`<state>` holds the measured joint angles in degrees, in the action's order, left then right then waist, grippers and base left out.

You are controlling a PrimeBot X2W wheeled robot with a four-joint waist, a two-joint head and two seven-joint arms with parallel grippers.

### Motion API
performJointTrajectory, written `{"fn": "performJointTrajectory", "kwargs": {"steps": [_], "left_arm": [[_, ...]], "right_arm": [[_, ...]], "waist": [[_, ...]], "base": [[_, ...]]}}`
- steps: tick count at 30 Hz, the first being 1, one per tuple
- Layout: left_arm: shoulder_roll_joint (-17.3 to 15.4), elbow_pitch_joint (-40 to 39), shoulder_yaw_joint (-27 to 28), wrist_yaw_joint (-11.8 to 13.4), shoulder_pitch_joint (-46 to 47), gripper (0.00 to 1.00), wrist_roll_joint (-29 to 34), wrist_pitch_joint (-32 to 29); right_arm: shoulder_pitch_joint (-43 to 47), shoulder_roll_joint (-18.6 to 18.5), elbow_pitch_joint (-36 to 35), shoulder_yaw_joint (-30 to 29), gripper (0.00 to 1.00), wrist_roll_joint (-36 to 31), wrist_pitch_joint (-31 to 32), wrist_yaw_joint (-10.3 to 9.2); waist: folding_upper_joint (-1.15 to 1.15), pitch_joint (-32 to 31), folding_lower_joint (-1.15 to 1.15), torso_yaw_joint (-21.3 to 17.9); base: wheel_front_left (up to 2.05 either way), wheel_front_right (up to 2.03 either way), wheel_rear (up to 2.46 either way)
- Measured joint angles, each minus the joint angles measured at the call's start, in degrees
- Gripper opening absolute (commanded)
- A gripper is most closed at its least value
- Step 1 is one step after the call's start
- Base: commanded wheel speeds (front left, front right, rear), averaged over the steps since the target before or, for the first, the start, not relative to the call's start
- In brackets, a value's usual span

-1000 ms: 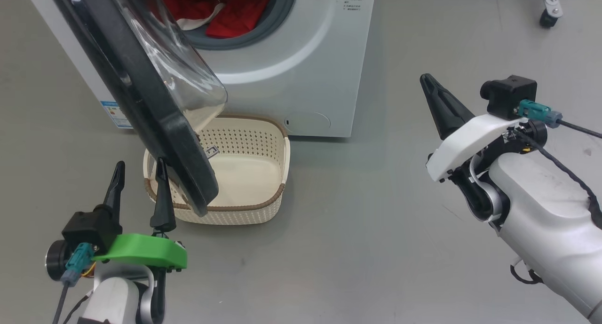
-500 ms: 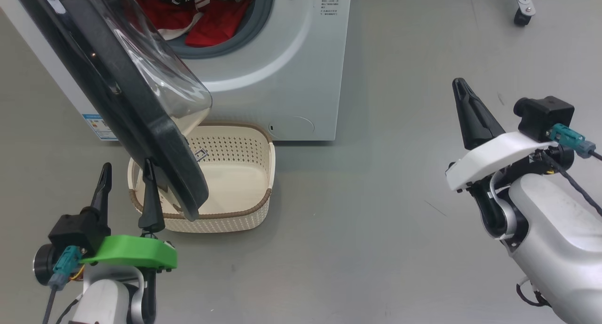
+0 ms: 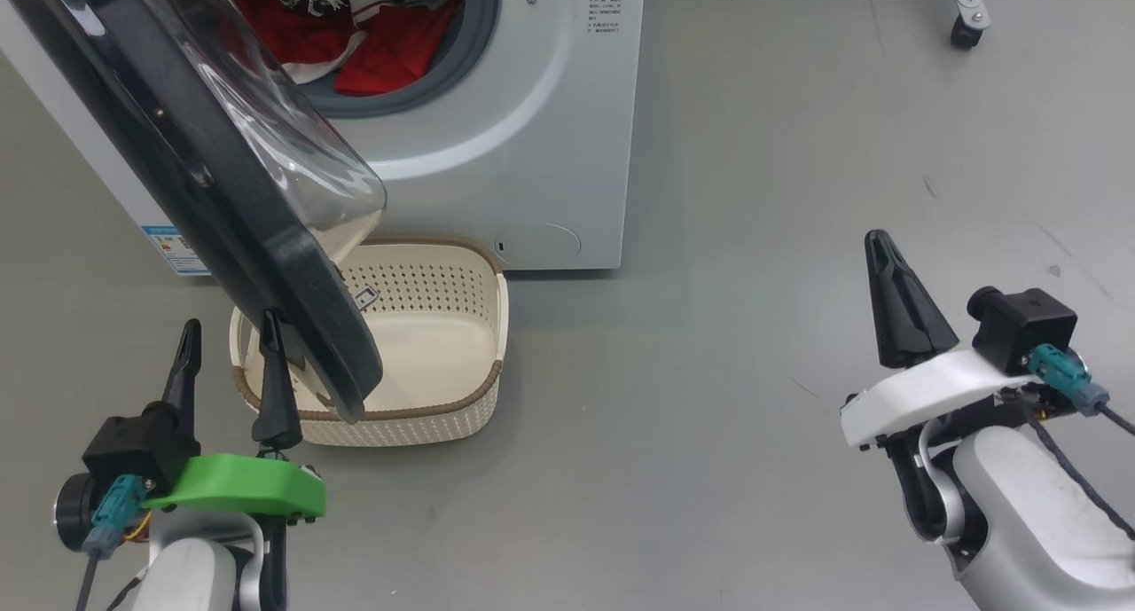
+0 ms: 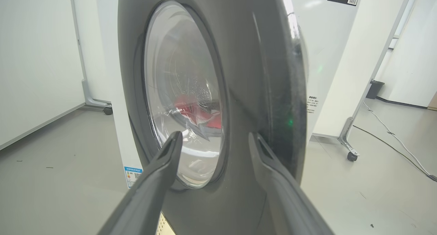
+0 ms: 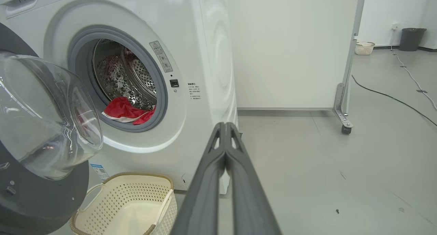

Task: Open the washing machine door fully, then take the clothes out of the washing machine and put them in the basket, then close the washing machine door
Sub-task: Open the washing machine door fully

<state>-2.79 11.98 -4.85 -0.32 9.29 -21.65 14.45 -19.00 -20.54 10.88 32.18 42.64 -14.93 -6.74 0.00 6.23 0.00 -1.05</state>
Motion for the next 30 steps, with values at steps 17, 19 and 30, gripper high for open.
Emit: {"fn": "performJointTrajectory", "kwargs": {"steps": [17,19,30], "left_arm": [[0.09,0.26,0.29,-0.58,-1.1,1.0,0.1,0.0],[0.1,0.31,0.4,-0.74,-1.14,1.0,0.16,0.0],[0.14,0.52,0.6,-1.2,-1.33,1.0,0.65,0.0]], "right_arm": [[9.55,3.03,-4.63,-5.3,1.0,-9.93,0.0,-0.05],[10.2,3.6,-5.19,-5.9,1.0,-10.6,0.0,-0.05],[13.01,5.31,-6.51,-7.47,1.0,-13.52,0.0,0.01]], "waist": [[0.0,-0.38,0.0,0.14],[0.0,-0.4,0.0,0.2],[0.0,-0.46,0.0,0.41]], "base": [[0.0,0.0,0.0],[0.0,0.0,0.0],[0.0,0.0,0.0]]}}
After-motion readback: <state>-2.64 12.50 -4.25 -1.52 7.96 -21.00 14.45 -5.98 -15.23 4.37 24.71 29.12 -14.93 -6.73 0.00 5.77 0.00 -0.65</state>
